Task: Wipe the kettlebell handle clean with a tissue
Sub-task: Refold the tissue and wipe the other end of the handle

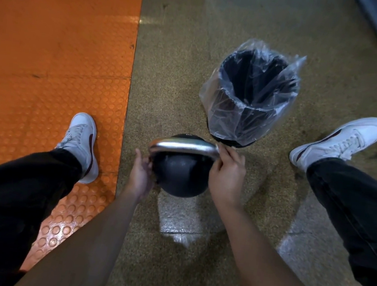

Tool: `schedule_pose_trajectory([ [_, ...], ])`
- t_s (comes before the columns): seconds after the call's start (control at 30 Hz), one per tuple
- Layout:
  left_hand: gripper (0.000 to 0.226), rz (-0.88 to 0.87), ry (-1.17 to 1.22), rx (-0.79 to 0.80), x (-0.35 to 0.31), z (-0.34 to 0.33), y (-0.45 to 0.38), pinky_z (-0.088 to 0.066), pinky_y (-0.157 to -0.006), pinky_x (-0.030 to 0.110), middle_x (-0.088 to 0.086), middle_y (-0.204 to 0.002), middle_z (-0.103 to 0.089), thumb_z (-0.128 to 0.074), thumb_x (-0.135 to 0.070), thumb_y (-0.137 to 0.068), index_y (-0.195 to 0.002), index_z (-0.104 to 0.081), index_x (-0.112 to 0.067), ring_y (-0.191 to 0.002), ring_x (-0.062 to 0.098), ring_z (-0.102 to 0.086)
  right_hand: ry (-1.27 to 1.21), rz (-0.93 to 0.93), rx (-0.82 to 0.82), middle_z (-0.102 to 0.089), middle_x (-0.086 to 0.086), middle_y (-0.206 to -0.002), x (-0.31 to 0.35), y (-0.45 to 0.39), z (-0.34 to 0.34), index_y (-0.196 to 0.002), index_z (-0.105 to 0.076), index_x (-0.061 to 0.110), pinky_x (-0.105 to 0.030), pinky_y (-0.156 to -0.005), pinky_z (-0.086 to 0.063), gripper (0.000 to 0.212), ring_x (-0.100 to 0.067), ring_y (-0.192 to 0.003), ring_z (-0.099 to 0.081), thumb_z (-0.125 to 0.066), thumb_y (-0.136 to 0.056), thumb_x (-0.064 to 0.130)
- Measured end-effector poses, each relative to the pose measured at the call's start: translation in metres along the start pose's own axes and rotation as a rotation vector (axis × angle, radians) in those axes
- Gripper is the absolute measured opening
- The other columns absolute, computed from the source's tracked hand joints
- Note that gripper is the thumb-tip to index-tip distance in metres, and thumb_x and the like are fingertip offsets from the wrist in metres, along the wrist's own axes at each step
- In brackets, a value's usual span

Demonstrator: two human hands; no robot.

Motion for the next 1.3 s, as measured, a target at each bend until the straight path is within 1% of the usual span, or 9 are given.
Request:
schedule_pose_trajectory([
  [0.13, 0.078, 0.001, -0.007, -0.005, -0.001, 0.0, 0.001, -0.034, -0.108, 0.061, -0.004, -0.129, -0.068, -0.014, -0.081, -0.09, -0.124, -0.065, -0.032, -0.13, 0.024, -0.05, -0.01, 0.278, 0.004, -0.068, -0.007, -0.123, 0.03, 0.005, 0.003, -0.123, -0.07, 0.004, -0.03, -0.096, -0.049, 0.04, -0.027, -0.109, -0.053, -0.06, -0.087, -0.008],
  [0.33, 0.08, -0.01, -0.006, 0.006, -0.003, -0.002, 0.003, -0.035, -0.109, 0.058, -0.002, -0.13, -0.067, -0.013, -0.08, -0.091, -0.128, -0.062, -0.028, -0.13, 0.023, -0.05, 0.044, -0.007, 0.01, -0.07, -0.013, -0.121, -0.011, 0.008, 0.0, -0.128, -0.065, 0.001, -0.042, -0.092, -0.055, 0.045, -0.031, -0.107, -0.056, -0.058, -0.086, -0.013],
  [0.5, 0.075, -0.012, -0.002, -0.017, -0.003, -0.004, 0.003, -0.037, -0.105, 0.051, -0.003, -0.121, -0.071, -0.011, -0.073, -0.096, -0.122, -0.063, -0.026, -0.12, 0.019, -0.056, 0.017, 0.203, -0.002, -0.063, -0.01, -0.13, 0.018, 0.014, 0.0, -0.134, -0.062, 0.003, -0.031, -0.096, -0.047, 0.046, -0.027, -0.111, -0.05, -0.057, -0.089, -0.01],
  [0.7, 0.077, -0.005, -0.026, 0.004, -0.003, -0.004, 0.005, -0.029, -0.115, 0.057, -0.002, -0.124, -0.07, -0.01, -0.076, -0.093, -0.12, -0.064, -0.029, -0.129, 0.024, -0.051, 0.012, -0.067, 0.002, -0.067, -0.015, -0.123, -0.02, 0.022, -0.008, -0.131, -0.063, 0.001, -0.046, -0.09, -0.056, 0.042, -0.031, -0.109, -0.058, -0.06, -0.09, -0.009],
  [0.8, 0.074, 0.003, -0.025, 0.002, -0.002, -0.008, 0.006, -0.035, -0.109, 0.051, -0.008, -0.109, -0.075, -0.007, -0.072, -0.096, -0.115, -0.064, -0.028, -0.118, 0.019, -0.056, -0.007, 0.026, 0.007, -0.062, -0.015, -0.13, -0.002, 0.014, -0.007, -0.136, -0.059, 0.003, -0.038, -0.098, -0.051, 0.046, -0.029, -0.115, -0.054, -0.055, -0.091, -0.007],
  [0.9, 0.074, -0.014, -0.021, 0.002, -0.003, -0.006, 0.005, -0.033, -0.11, 0.053, -0.009, -0.109, -0.075, -0.007, -0.072, -0.096, -0.115, -0.065, -0.029, -0.119, 0.019, -0.055, -0.026, 0.182, -0.006, -0.055, -0.015, -0.138, 0.01, 0.039, -0.009, -0.14, -0.056, 0.004, -0.033, -0.094, -0.049, 0.047, -0.029, -0.118, -0.051, -0.049, -0.095, -0.004],
  [1.07, 0.078, 0.01, -0.025, 0.006, -0.003, -0.005, 0.007, -0.024, -0.115, 0.063, -0.005, -0.131, -0.065, -0.008, -0.076, -0.093, -0.132, -0.058, -0.03, -0.137, 0.025, -0.045, -0.022, -0.051, -0.016, -0.059, -0.017, -0.132, -0.019, 0.028, -0.012, -0.14, -0.057, 0.005, -0.044, -0.095, -0.055, 0.05, -0.031, -0.119, -0.055, -0.056, -0.091, -0.008],
  [1.2, 0.075, 0.003, -0.009, -0.02, -0.004, -0.006, 0.007, -0.036, -0.106, 0.054, -0.004, -0.122, -0.069, -0.008, -0.072, -0.096, -0.124, -0.062, -0.028, -0.123, 0.02, -0.054, -0.018, 0.168, -0.008, -0.055, -0.017, -0.134, 0.011, 0.027, -0.008, -0.14, -0.056, 0.002, -0.031, -0.099, -0.046, 0.049, -0.029, -0.122, -0.051, -0.053, -0.092, -0.008],
  [1.3, 0.078, 0.004, -0.01, -0.009, -0.004, -0.006, 0.006, -0.034, -0.109, 0.058, -0.001, -0.13, -0.066, -0.009, -0.074, -0.095, -0.132, -0.059, -0.028, -0.129, 0.024, -0.051, -0.021, 0.034, 0.003, -0.058, -0.015, -0.134, -0.003, 0.033, -0.006, -0.139, -0.058, 0.005, -0.035, -0.101, -0.049, 0.048, -0.028, -0.123, -0.053, -0.055, -0.092, -0.007],
])
Point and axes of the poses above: each hand's wrist, its own y-axis away from the middle knuckle, its own z-axis out of the back of the hand, x = y × z, the point moved 7 cm from there along -y, towards the middle knuckle
